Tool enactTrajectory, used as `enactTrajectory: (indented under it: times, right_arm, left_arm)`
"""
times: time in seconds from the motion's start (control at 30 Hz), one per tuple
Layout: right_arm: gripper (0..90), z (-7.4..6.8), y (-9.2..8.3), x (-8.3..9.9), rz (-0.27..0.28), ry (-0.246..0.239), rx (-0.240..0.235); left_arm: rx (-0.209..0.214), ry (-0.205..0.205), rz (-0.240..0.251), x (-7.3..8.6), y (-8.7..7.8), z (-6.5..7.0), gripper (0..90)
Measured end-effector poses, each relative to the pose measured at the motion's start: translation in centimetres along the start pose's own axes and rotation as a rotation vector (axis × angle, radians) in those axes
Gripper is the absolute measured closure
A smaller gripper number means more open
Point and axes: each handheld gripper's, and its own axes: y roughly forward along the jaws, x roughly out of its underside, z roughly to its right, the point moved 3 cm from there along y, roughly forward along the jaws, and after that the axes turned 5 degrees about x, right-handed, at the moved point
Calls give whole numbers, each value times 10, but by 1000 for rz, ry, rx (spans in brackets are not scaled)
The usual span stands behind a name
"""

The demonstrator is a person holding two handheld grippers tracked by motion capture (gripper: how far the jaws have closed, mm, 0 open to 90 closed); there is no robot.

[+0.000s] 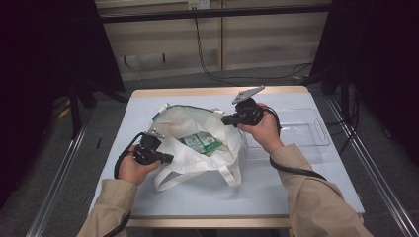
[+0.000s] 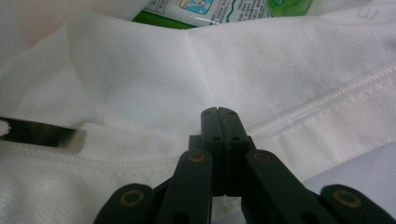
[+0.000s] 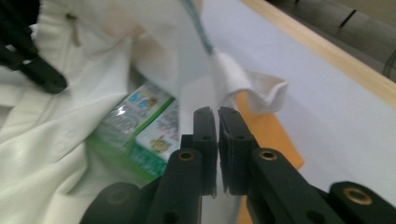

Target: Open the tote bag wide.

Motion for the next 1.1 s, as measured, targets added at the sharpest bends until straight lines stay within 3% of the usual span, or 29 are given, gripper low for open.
enactTrajectory:
  times: [0.1, 0.43, 0.77, 1.1]
  right_arm:
    - [896, 9, 4, -1, 6, 27, 39]
    - [900, 24, 22, 5, -74, 46, 90]
    - [900, 26, 33, 11, -130, 14, 91]
    - [900, 27, 39, 19, -165, 17, 96]
  left_arm:
    - [1, -2, 4, 2, -1, -1, 900]
    - [-1, 0, 14, 5, 0, -3, 900]
    - [-2, 1, 5, 7, 1, -5, 900]
    - [-3, -6, 12, 8, 3, -4, 900]
